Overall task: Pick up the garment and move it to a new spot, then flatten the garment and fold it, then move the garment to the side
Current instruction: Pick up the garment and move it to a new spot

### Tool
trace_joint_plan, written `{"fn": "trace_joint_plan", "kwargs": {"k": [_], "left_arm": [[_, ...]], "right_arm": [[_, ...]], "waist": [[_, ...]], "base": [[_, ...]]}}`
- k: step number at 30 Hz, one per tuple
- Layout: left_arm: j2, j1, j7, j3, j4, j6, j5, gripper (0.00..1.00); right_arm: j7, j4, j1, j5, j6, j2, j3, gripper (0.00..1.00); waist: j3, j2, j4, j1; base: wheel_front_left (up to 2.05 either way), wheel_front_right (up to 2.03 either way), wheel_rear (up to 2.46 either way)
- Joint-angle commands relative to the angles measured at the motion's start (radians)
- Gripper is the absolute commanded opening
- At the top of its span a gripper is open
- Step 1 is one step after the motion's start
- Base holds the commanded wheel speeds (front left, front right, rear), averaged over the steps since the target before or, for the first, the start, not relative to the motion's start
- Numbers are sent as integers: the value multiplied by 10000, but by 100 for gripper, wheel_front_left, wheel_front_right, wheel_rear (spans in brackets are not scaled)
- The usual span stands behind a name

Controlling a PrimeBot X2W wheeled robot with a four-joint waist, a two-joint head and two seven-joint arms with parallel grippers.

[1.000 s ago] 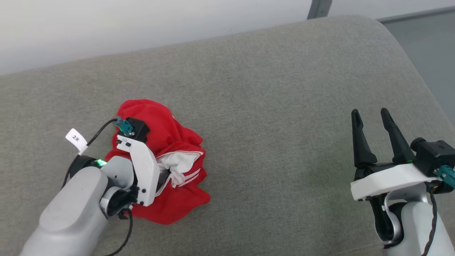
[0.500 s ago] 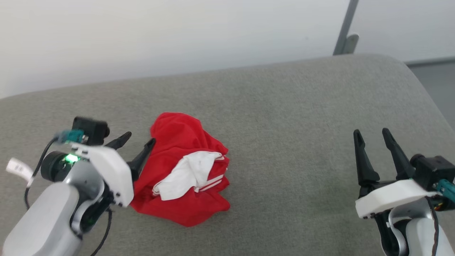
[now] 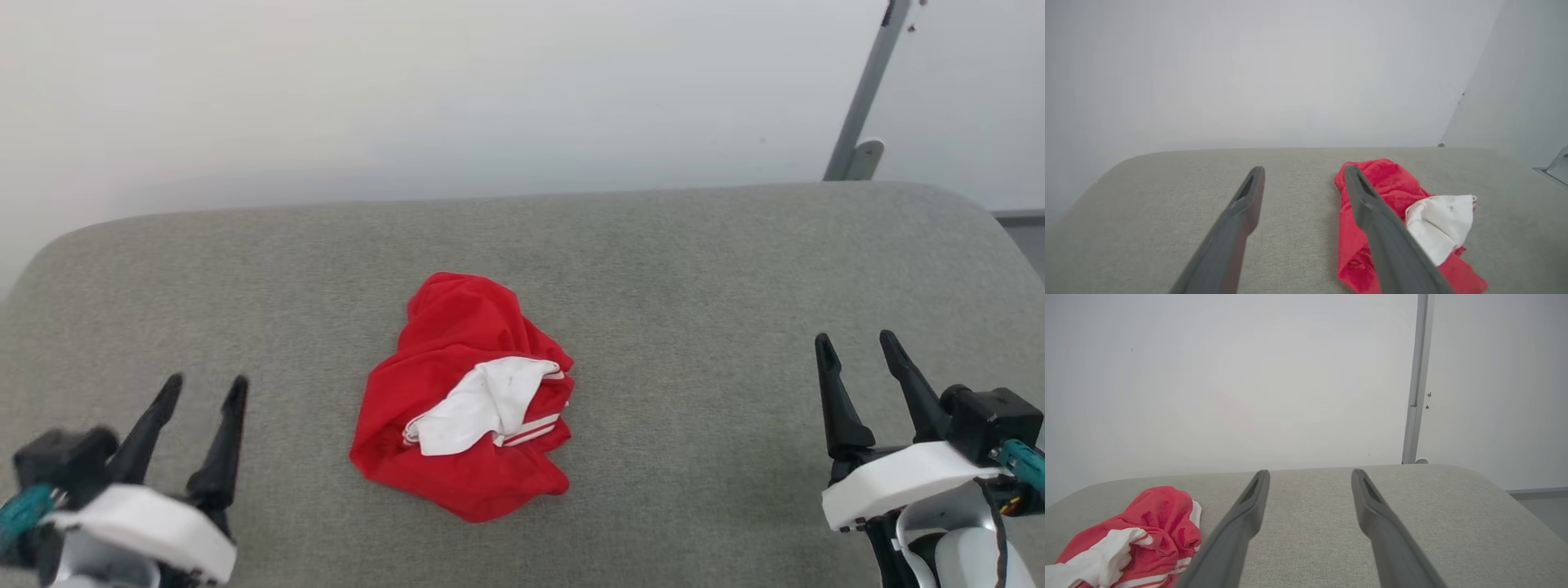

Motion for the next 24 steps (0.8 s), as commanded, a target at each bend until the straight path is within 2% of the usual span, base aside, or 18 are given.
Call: {"fn": "trace_joint_plan", "kwargs": {"k": [1,9,24], "left_arm": [[59,363,-315,171,-75,149,3,100],[-157,1691,-968,827,-221,419,39,100],[-1204,2416,-1089,2094,197,-193,596,100]], "right_arm": [[-57,30,67,-30,-3,-36,-20,100],[-136,62,213,-118,-3,-98,-92,100],[-196,79,411,-160,-3,32,-133,100]], "waist": [[-85,0,141,0],[-207,0,470,0],[-230,0,706,0]], "base": [[0,0,0],[0,0,0],[0,0,0]]}}
